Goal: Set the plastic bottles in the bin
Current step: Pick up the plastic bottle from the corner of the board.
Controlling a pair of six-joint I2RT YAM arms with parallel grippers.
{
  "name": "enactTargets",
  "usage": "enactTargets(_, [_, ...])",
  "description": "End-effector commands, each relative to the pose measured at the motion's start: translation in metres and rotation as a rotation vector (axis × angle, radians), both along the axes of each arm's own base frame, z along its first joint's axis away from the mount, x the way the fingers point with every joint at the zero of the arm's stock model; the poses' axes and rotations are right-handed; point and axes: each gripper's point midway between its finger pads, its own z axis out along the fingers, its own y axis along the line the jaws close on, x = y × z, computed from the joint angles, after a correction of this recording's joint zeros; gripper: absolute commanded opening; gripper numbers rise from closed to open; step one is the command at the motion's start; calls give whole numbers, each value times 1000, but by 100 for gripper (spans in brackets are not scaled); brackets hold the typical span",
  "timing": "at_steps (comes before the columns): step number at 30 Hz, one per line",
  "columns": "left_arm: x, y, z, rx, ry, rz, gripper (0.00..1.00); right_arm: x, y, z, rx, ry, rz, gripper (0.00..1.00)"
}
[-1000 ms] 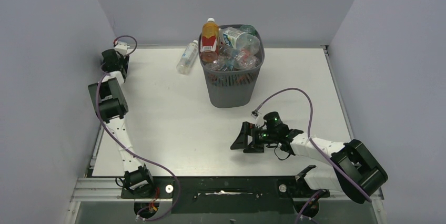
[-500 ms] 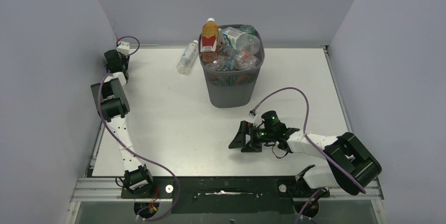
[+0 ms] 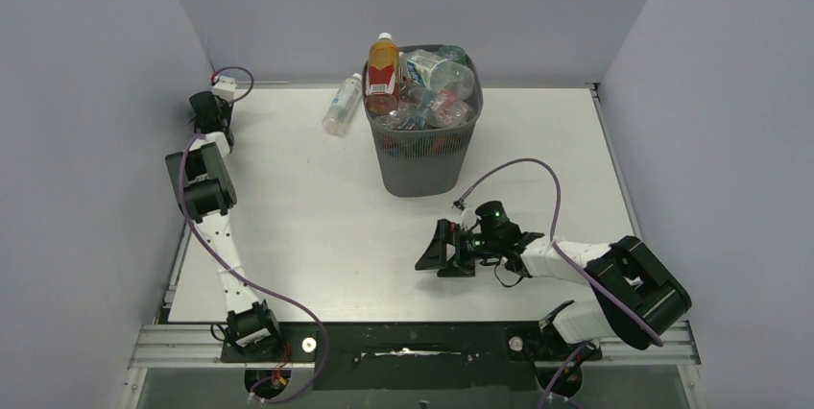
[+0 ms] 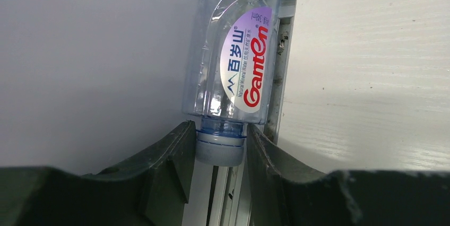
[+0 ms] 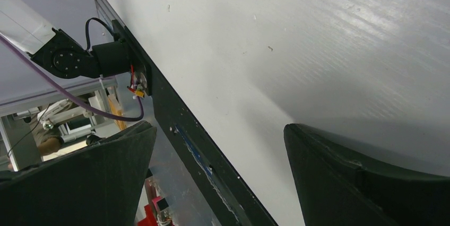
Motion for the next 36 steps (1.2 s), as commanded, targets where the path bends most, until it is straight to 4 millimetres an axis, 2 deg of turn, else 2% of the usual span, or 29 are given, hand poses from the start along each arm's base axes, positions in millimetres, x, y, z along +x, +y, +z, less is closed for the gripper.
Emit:
enactTargets(1, [12, -5, 25, -21, -84, -8, 29, 8, 8, 11, 30, -54, 12, 98])
enactTargets(8, [7, -11, 34, -33, -93, 10, 27, 6, 5, 16, 34, -69, 6, 98])
enactTargets(15, [1, -17, 54, -54, -125, 25, 27, 3, 1, 22, 34, -86, -7, 98])
enactTargets(28, [-24, -25, 92, -77, -181, 74, 26, -4, -8, 42, 41, -133, -37, 98])
enactTargets(32, [-32, -36, 105, -130, -215, 81, 25, -6, -8, 51, 50, -152, -42, 98])
enactTargets(36, [-44, -59, 113, -190, -241, 89, 24, -9, -9, 57, 44, -175, -44, 98])
